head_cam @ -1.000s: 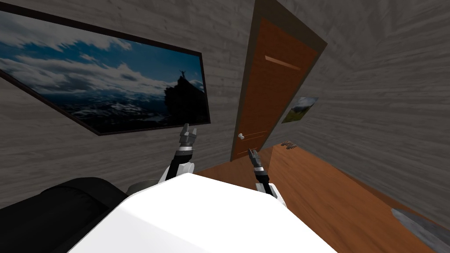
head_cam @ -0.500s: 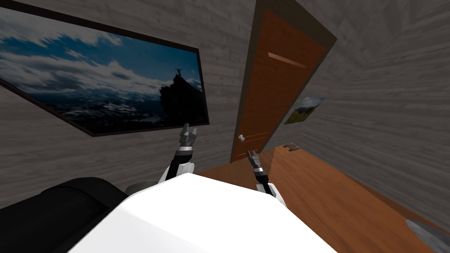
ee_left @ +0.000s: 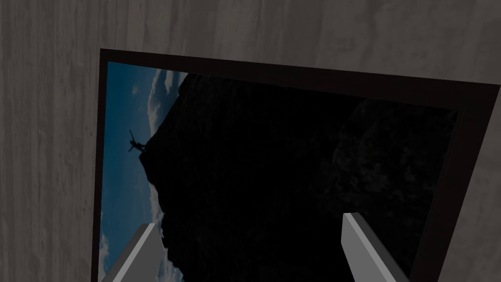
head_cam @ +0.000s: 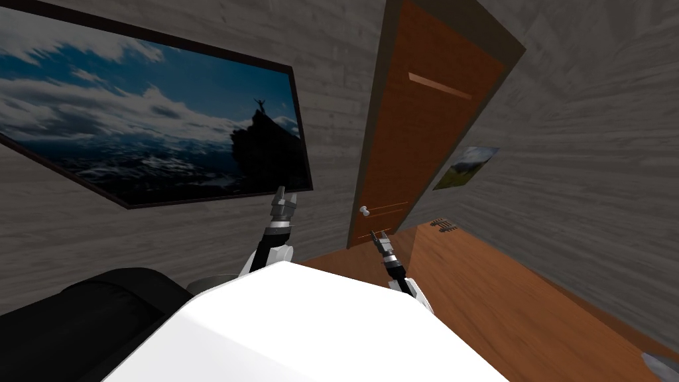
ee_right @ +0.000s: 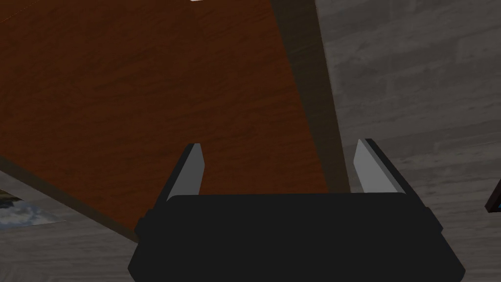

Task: Pull the door open

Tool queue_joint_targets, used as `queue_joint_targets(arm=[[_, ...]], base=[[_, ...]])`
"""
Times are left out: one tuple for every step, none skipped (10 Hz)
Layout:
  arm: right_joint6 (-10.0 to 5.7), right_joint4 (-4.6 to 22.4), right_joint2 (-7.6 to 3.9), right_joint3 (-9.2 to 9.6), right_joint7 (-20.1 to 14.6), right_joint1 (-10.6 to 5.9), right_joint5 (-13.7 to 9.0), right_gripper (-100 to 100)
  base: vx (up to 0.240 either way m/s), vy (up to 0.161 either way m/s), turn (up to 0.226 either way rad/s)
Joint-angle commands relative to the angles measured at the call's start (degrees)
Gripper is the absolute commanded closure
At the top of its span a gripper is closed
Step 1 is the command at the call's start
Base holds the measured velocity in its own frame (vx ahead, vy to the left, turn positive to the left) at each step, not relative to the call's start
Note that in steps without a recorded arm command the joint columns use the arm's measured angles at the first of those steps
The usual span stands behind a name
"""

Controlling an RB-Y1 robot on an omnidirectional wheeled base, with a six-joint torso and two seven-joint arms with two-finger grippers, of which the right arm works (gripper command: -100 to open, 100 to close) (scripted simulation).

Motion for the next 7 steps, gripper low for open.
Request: queue_joint_targets(arm=[[-0.49,2.4,-0.34,0.02,2.3,-0.77,0.9,-100],[-1.0,3.8,-0.61,-0.03,3.6,-1.45,1.4,-100],[-1.49,5.5,-0.87,-0.08,4.8,-2.09,1.9,-100],[-1.49,5.9,-0.87,-0.08,4.8,-2.09,1.9,-100],[-1.93,7.4,-1.09,-0.13,5.9,-2.67,2.3,-100],[-2.37,9.0,-1.32,-0.17,7.0,-3.26,2.7,-100],[-2.81,10.6,-1.55,-0.22,8.1,-3.84,3.2,-100]], base=[[0.081,-0.033,0.034],[0.09,-0.033,0.049],[0.084,-0.045,0.043],[0.057,-0.029,0.009],[0.053,-0.016,0.015],[0.056,-0.03,0.029],[0.06,-0.04,0.048]])
